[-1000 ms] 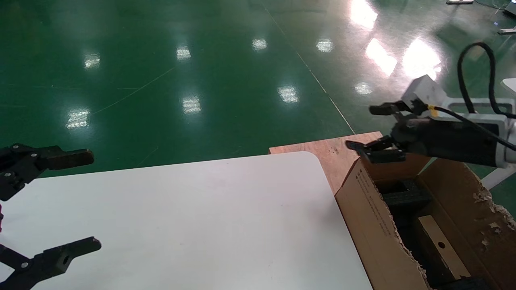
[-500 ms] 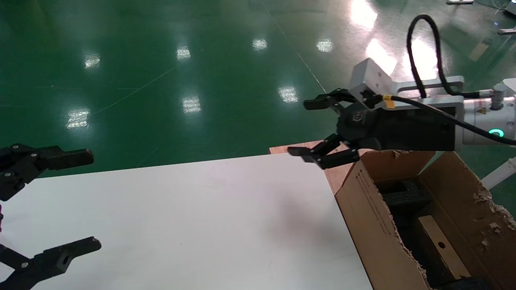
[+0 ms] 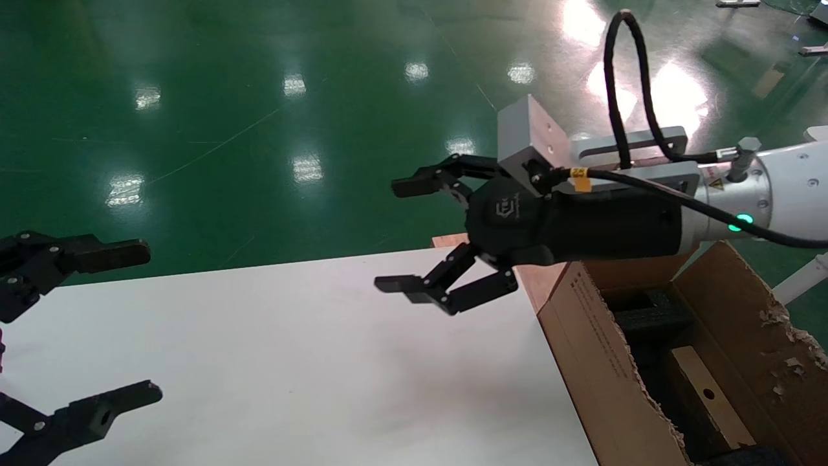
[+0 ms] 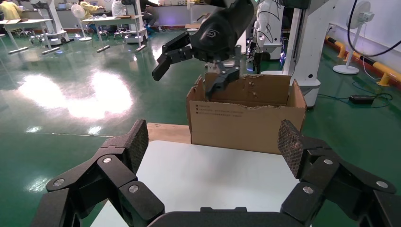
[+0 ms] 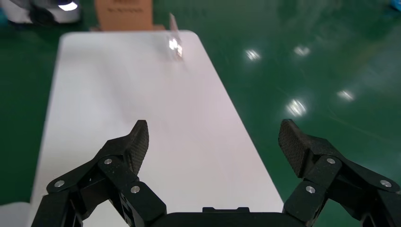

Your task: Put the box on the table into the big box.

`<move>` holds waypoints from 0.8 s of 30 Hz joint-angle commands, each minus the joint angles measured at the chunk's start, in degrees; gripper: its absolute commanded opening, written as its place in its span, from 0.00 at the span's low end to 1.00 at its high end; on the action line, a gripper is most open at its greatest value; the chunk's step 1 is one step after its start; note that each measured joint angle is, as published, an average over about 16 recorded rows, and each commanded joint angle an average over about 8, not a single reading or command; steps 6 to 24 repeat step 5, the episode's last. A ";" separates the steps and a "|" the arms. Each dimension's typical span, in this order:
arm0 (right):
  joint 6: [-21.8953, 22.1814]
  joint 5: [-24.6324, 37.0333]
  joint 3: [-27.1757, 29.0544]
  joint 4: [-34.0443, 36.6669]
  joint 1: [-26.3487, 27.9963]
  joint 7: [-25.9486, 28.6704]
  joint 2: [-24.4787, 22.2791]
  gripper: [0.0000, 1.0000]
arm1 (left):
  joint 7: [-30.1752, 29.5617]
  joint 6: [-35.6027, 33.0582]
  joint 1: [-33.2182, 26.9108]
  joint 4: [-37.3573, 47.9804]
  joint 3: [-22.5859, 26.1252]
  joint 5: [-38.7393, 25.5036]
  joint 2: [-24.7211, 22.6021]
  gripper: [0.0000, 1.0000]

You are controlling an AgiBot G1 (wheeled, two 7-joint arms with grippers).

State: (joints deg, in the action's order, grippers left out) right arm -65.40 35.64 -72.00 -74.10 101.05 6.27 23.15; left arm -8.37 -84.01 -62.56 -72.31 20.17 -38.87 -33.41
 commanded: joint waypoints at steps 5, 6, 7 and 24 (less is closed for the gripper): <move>-4.48 1.37 12.36 0.11 -8.72 0.99 2.62 1.00 | 0.00 0.00 0.00 0.00 0.00 0.00 0.00 1.00; -4.48 1.37 12.36 0.11 -8.72 0.99 2.62 1.00 | 0.00 0.00 0.00 0.00 0.00 0.00 0.00 1.00; -4.48 1.37 12.36 0.11 -8.72 0.99 2.62 1.00 | 0.00 0.00 0.00 0.00 0.00 0.00 0.00 1.00; -4.48 1.37 12.36 0.11 -8.72 0.99 2.62 1.00 | 0.00 0.00 0.00 0.00 0.00 0.00 0.00 1.00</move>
